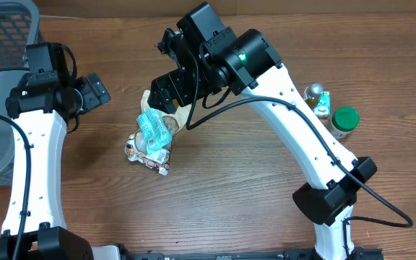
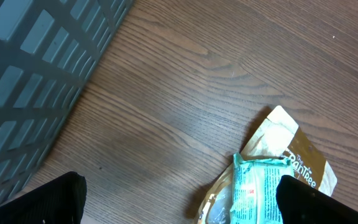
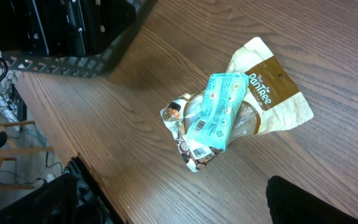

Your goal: Scan the item barcode

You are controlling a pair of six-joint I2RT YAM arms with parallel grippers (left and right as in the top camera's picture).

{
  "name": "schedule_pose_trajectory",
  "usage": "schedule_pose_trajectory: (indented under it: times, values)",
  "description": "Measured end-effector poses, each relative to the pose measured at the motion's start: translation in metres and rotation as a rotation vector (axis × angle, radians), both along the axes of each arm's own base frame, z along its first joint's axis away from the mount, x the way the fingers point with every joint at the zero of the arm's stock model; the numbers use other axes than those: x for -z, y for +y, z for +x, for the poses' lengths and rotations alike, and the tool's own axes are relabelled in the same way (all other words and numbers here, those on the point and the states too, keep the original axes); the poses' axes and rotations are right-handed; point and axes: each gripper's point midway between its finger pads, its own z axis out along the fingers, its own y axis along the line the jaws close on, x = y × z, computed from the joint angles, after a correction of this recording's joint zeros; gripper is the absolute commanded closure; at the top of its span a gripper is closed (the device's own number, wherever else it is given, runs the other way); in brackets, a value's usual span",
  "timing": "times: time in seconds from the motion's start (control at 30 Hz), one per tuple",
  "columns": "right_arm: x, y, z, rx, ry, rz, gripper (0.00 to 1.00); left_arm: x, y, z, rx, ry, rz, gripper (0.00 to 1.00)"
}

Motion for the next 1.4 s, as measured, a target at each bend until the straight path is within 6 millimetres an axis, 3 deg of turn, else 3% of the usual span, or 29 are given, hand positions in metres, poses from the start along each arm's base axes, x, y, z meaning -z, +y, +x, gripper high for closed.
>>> schedule_pose_trajectory:
  times: [0.2, 0.37, 0.4, 0.43, 0.53, 0.7, 0.8, 0.93, 1.4]
  values:
    - [0.014, 0.003, 0.004, 0.001, 0.025, -0.019, 0.13, 0.000, 0.000, 0.000, 0.000, 0.000, 0.000, 0.00]
    - [0.044, 0.007, 0.008, 0.001, 0.080, -0.065, 0.14, 0.000, 0.000, 0.000, 0.000, 0.000, 0.000, 0.00]
    - [0.049, 0.007, 0.009, 0.001, 0.088, -0.071, 0.11, 0.000, 0.000, 0.000, 0.000, 0.000, 0.000, 0.00]
    - [0.053, 0.008, 0.010, 0.001, 0.095, -0.077, 0.00, 0.000, 0.000, 0.000, 0.000, 0.000, 0.000, 0.00]
    - [0.062, 0.009, 0.012, 0.003, 0.108, -0.090, 0.00, 0.000, 0.000, 0.000, 0.000, 0.000, 0.000, 0.00]
    - [0.060, 0.013, 0.018, 0.005, 0.080, -0.074, 0.00, 0.000, 0.000, 0.000, 0.000, 0.000, 0.000, 0.01]
    - [0.060, 0.011, 0.021, 0.014, 0.065, -0.083, 0.07, 0.000, 0.000, 0.000, 0.000, 0.000, 0.000, 0.01]
    - [0.063, 0.009, 0.024, 0.023, 0.056, -0.098, 0.25, 0.000, 0.000, 0.000, 0.000, 0.000, 0.000, 0.00]
    - [0.089, 0.004, 0.036, 0.057, 0.049, -0.179, 0.32, 0.000, 0.000, 0.000, 0.000, 0.000, 0.000, 0.01]
